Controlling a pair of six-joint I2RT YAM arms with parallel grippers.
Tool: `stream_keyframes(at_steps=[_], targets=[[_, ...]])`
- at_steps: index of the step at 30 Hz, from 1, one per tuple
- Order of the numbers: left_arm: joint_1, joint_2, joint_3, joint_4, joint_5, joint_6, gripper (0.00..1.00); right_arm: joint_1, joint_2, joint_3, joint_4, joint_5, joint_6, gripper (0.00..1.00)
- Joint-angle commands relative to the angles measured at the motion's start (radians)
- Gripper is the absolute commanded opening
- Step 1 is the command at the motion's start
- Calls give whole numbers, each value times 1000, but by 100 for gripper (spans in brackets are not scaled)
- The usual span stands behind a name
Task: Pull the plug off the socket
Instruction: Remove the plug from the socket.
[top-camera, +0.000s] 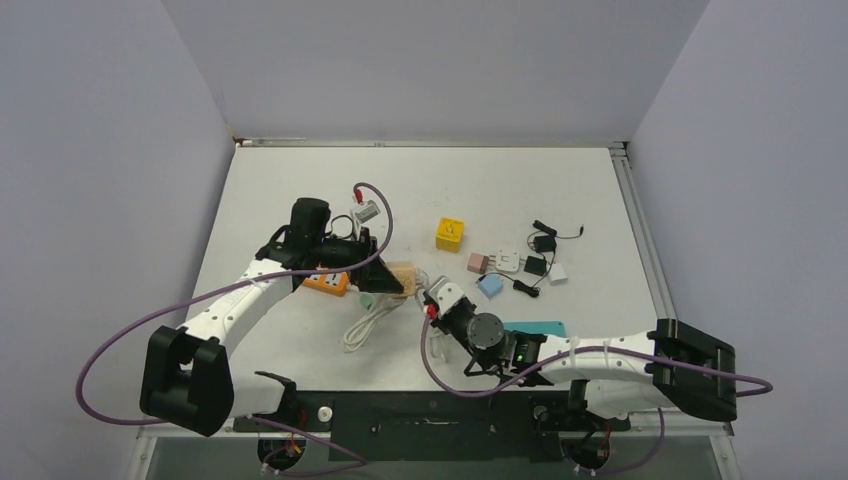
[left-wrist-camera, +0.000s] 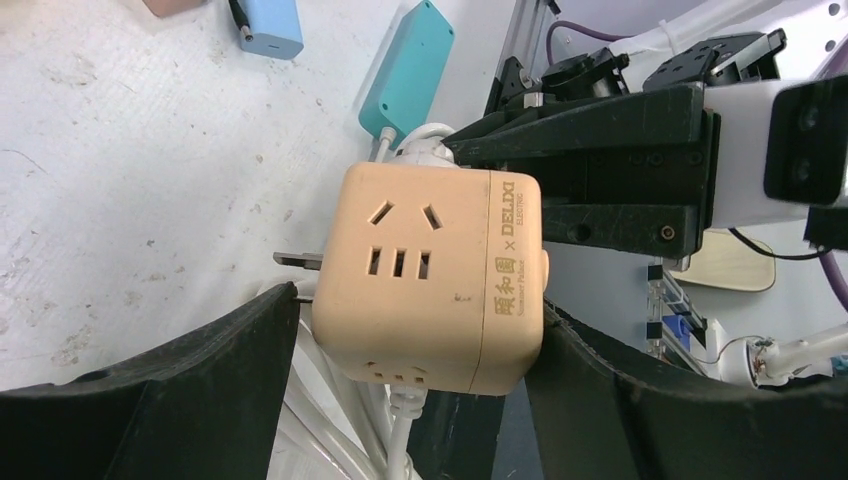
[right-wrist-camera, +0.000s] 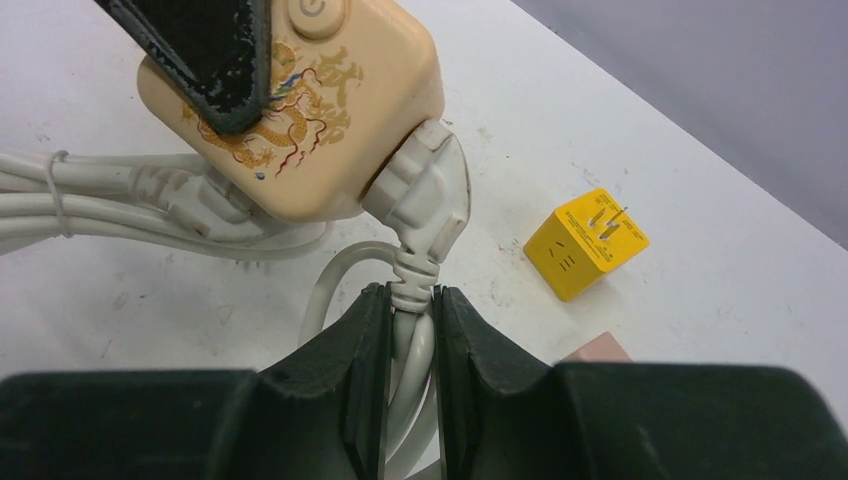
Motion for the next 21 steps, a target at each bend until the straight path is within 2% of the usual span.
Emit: stream_keyframes(at_steps=[1,4,7,15,19,20,21], targets=[[41,-5,15,103,-90,3,0,-116,-97,-15,38,-107,96,5],[41,-9,16,103,-76,6,0,-312,-161,-50,31,-426,224,5],[41,-12,14,107,-78,6,0,-423,-169,-53,30,-614,275,5],[41,-8,4,142,-90,-26,0,-434,-120,-17,-2,-639,280,5],[41,-12,0,168,-66,-51,2,-426,-145,-33,3,-557,286,5],[41,-13,-6,185,-62,-64,11,-417,-152,-39,2,-514,284,5],[41,-16,-12,203,-63,-79,26,-402,-159,-46,7,-457,280,5]])
